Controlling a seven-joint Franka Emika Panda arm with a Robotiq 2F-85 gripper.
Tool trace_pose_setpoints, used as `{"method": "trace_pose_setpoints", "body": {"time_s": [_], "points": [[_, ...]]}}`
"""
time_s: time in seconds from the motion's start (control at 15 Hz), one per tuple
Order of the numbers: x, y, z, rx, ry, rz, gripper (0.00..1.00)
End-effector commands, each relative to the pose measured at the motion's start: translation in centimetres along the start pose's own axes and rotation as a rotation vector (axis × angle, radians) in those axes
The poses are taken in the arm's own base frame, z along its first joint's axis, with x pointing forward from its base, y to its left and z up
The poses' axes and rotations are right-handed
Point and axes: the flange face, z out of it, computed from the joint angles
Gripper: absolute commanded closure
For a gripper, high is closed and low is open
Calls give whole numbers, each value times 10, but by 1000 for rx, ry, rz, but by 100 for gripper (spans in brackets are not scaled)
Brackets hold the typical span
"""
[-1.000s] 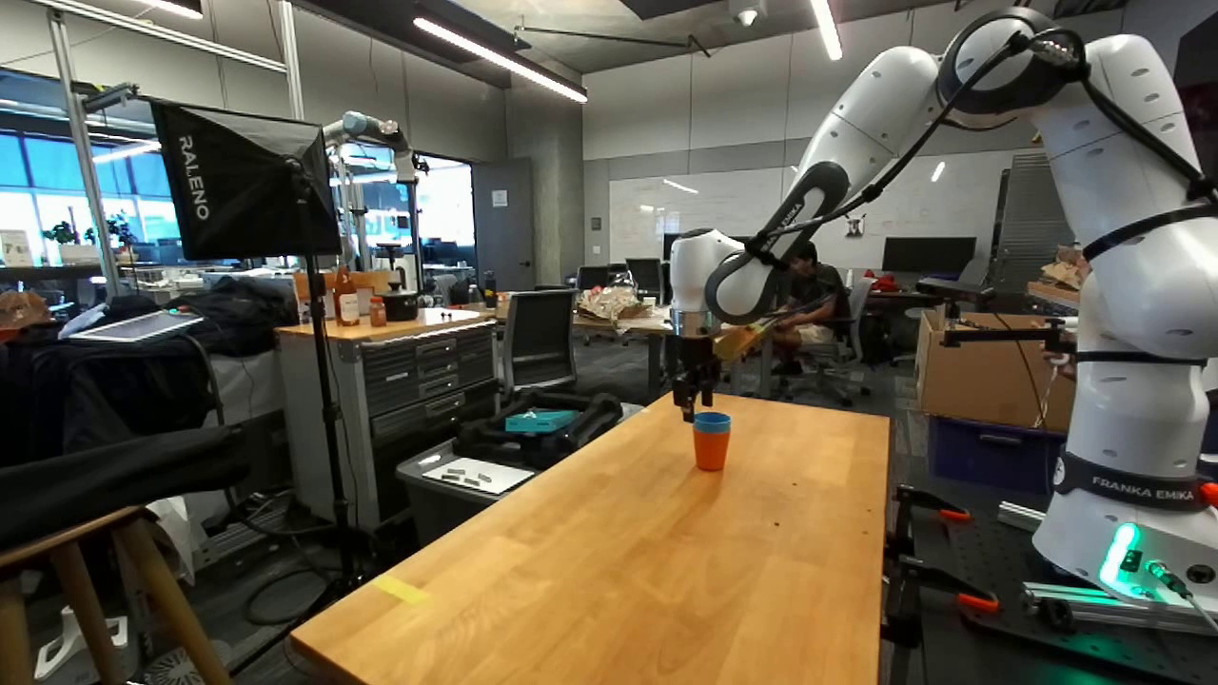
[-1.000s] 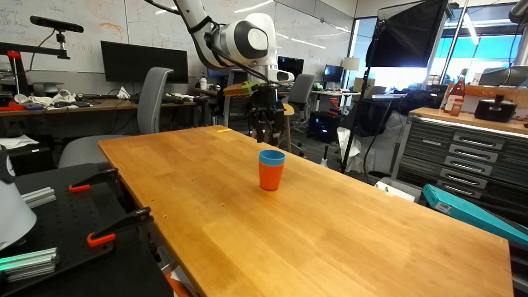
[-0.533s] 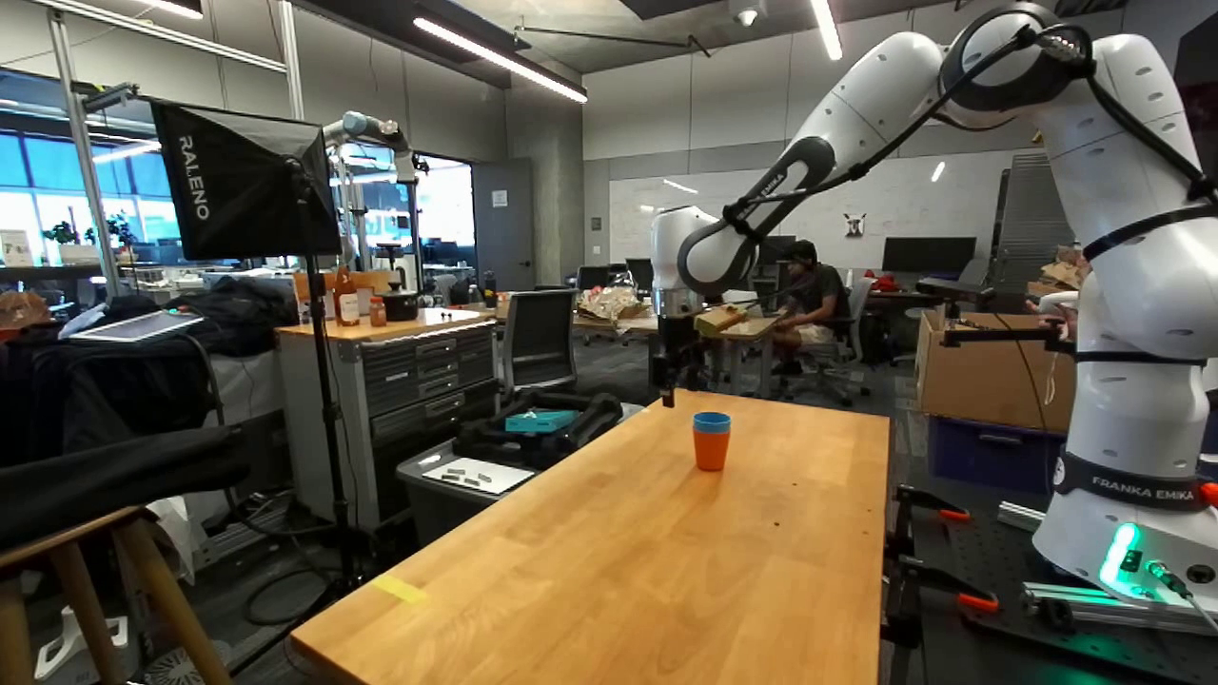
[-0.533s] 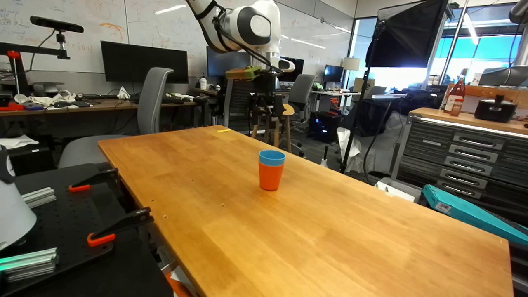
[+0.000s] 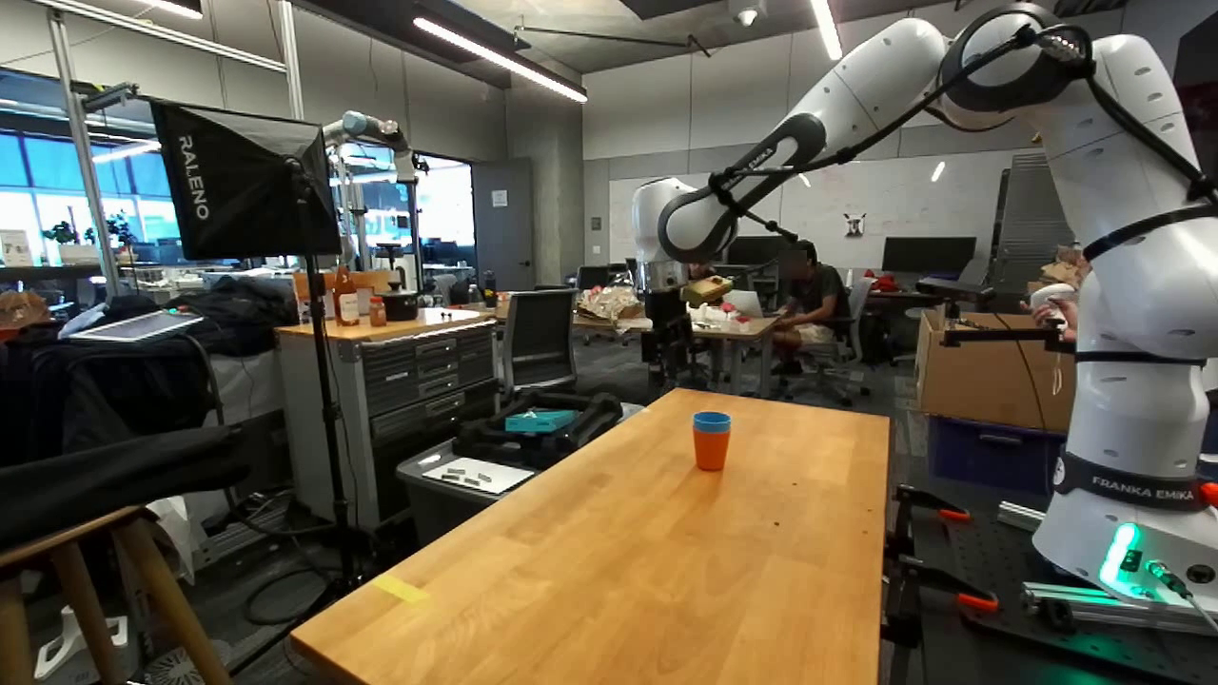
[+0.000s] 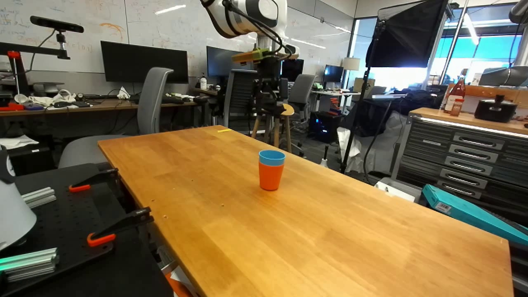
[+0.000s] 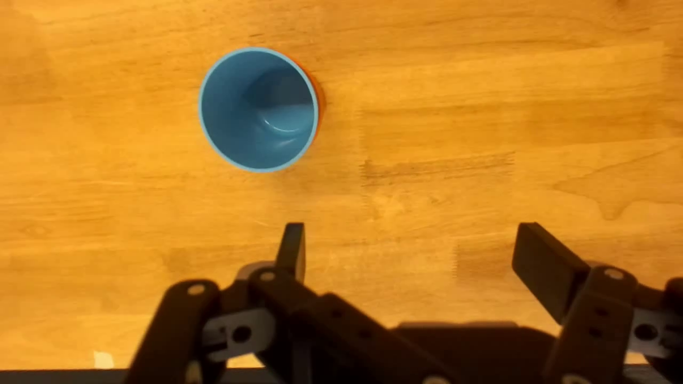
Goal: Put the blue cup inside the orange cup
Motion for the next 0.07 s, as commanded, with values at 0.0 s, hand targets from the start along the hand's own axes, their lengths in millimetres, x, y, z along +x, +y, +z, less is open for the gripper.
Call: {"method": "trace_pose_setpoints", "body": {"time_s": [0.0], "points": [[-1,0,2,0,-5,-1,0]]}}
